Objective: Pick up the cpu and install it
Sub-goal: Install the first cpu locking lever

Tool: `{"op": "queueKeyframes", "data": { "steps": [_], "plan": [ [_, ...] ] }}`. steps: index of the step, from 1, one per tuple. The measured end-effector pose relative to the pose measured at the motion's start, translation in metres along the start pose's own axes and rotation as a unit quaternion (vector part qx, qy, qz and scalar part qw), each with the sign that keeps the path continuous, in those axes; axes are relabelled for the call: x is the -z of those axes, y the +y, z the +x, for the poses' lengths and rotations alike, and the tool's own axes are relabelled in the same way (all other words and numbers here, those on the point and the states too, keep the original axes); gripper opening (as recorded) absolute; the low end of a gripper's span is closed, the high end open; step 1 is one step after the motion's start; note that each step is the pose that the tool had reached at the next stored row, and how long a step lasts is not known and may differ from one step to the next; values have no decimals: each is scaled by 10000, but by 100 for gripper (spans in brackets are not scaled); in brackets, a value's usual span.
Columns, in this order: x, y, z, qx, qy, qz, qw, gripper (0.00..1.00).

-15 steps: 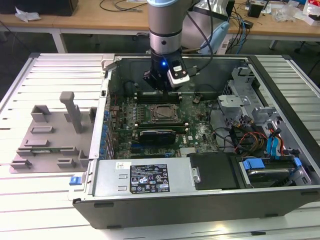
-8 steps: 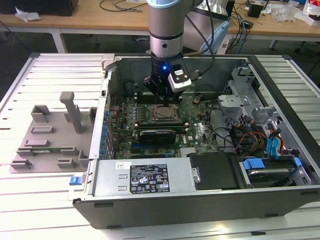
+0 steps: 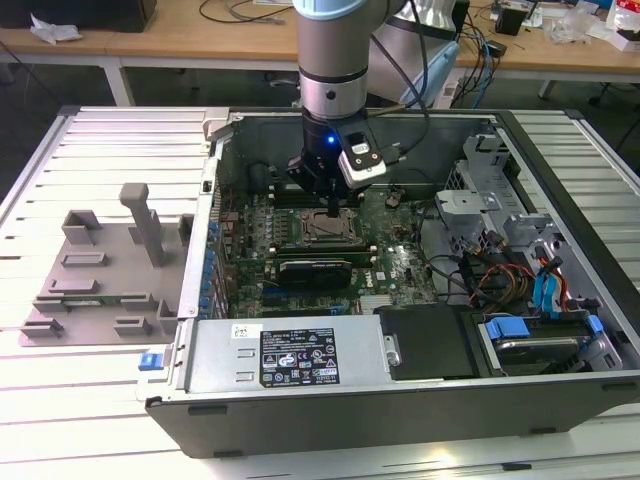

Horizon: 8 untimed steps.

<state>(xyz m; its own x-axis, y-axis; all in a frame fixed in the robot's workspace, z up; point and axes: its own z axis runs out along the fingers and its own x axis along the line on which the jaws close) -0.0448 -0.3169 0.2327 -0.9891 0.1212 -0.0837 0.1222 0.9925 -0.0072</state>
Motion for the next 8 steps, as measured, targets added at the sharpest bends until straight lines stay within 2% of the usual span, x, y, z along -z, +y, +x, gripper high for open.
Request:
{"op": "queueKeyframes", "data": {
  "steps": [2, 4, 5, 7, 8],
  "plan": [
    [-6, 0, 1, 421, -3, -30, 9991, 11],
    [-7, 0, 0, 617, -5, -22, 9981, 11],
    [28, 0, -2, 636, -6, 10, 9980, 11],
    [101, -1, -8, 638, -8, 43, 9980, 11],
    [105, -1, -9, 641, 2, 70, 9979, 11]
  ]
}}
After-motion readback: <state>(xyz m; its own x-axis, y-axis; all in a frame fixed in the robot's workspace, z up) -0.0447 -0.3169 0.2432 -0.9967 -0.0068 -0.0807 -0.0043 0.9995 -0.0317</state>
